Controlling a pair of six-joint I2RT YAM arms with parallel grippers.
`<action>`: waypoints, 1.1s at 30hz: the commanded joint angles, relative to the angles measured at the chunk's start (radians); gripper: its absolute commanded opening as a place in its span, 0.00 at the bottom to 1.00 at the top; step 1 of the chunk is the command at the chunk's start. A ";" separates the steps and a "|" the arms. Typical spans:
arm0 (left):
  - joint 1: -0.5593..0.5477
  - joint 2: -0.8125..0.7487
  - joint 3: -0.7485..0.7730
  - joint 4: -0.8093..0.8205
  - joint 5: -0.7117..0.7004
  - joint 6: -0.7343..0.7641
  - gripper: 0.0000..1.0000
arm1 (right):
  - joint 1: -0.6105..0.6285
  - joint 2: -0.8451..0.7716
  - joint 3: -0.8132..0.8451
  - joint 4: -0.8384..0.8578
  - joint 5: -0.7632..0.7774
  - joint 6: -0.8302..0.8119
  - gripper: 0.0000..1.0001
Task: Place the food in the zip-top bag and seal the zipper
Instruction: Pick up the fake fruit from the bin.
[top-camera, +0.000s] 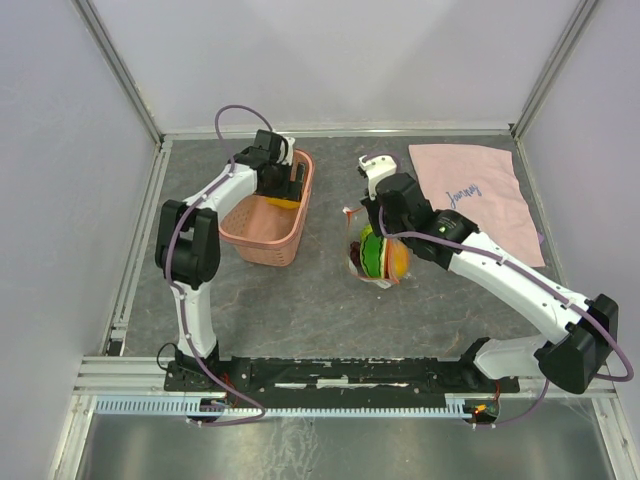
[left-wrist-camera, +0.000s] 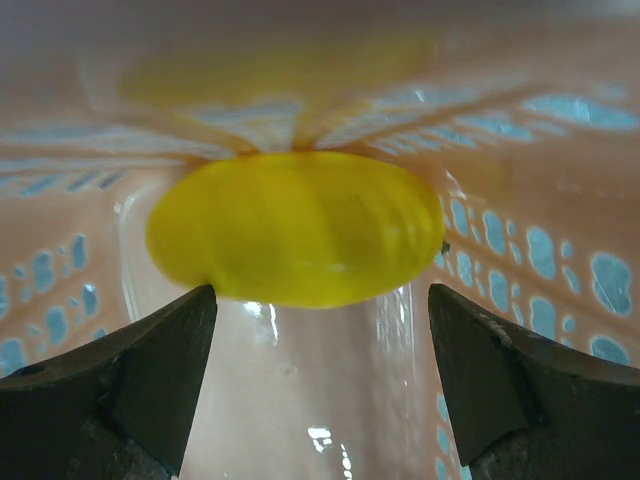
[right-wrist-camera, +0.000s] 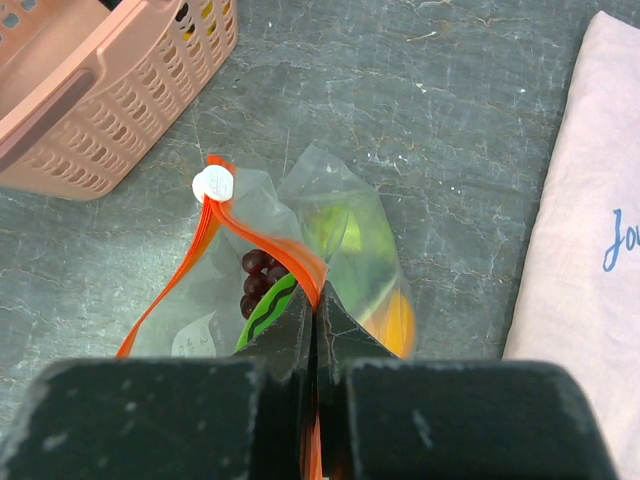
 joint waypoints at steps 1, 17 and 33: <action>-0.001 -0.011 0.031 -0.057 0.087 0.049 0.92 | -0.004 -0.027 -0.004 0.050 -0.006 0.020 0.01; -0.001 -0.164 -0.092 0.025 -0.125 -0.304 0.91 | -0.004 -0.049 -0.025 0.063 -0.021 0.032 0.01; -0.019 -0.041 0.035 -0.054 -0.422 -0.949 0.91 | -0.004 -0.057 -0.026 0.047 0.000 0.013 0.01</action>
